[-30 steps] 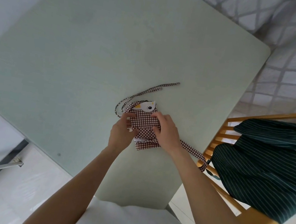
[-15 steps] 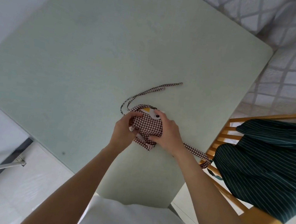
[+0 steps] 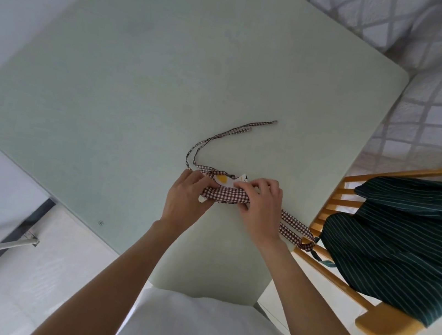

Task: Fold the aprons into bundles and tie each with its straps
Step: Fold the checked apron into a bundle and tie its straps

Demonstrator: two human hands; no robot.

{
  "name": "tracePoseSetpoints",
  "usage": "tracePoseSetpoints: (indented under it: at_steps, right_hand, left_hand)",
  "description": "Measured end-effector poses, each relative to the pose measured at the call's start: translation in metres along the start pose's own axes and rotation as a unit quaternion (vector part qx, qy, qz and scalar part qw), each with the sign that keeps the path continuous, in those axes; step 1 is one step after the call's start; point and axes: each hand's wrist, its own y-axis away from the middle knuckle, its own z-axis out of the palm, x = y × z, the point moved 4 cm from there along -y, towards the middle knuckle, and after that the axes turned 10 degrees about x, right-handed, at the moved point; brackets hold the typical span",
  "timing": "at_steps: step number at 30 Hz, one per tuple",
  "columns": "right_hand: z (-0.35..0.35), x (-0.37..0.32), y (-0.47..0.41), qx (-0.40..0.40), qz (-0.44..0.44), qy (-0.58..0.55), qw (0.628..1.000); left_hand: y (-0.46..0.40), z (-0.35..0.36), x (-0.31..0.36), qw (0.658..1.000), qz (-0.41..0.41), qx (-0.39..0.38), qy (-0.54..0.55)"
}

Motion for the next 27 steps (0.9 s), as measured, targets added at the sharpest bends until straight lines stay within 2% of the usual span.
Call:
tracePoseSetpoints:
  at_steps: [3,7,9,11,12,14,16,18,20,22,25,27]
  right_hand:
    - [0.004,0.003,0.007,-0.046,-0.008,-0.003,0.999]
    - [0.008,0.007,0.001,-0.052,0.026,-0.035,0.998]
    - [0.005,0.008,-0.005,-0.049,0.039,-0.088,0.994]
    - [-0.006,0.004,-0.01,-0.053,0.09,-0.19,0.976]
    - [-0.015,0.0,-0.012,-0.056,0.138,-0.251,0.956]
    - [-0.033,-0.01,-0.017,-0.069,0.215,-0.345,0.911]
    - [-0.047,-0.022,-0.02,-0.066,0.275,-0.403,0.87]
    - [-0.058,-0.029,-0.022,-0.054,0.35,-0.475,0.806]
    - [-0.065,-0.034,-0.02,-0.026,0.402,-0.531,0.746]
    - [-0.073,-0.037,-0.018,0.007,0.423,-0.533,0.732]
    - [-0.08,-0.038,-0.013,0.06,0.426,-0.484,0.762]
    - [-0.082,-0.041,-0.01,0.092,0.408,-0.431,0.799]
  left_hand:
    - [0.01,0.005,-0.007,1.0,0.012,0.001,0.023]
    - [0.007,0.012,-0.011,0.997,0.009,-0.072,0.019]
    - [0.0,0.012,-0.014,0.994,-0.024,-0.107,0.03]
    - [-0.007,0.007,-0.015,0.977,-0.124,-0.122,0.12]
    - [-0.011,0.0,-0.013,0.954,-0.192,-0.123,0.193]
    - [-0.017,-0.011,-0.005,0.881,-0.287,-0.116,0.357]
    - [-0.021,-0.022,0.007,0.808,-0.31,-0.133,0.482]
    - [-0.021,-0.028,0.02,0.765,-0.317,-0.186,0.53]
    - [-0.014,-0.038,0.028,0.775,-0.293,-0.221,0.514]
    - [-0.008,-0.049,0.032,0.815,-0.259,-0.22,0.47]
    - [-0.005,-0.061,0.026,0.87,-0.256,-0.173,0.383]
    - [-0.004,-0.068,0.019,0.907,-0.24,-0.159,0.307]
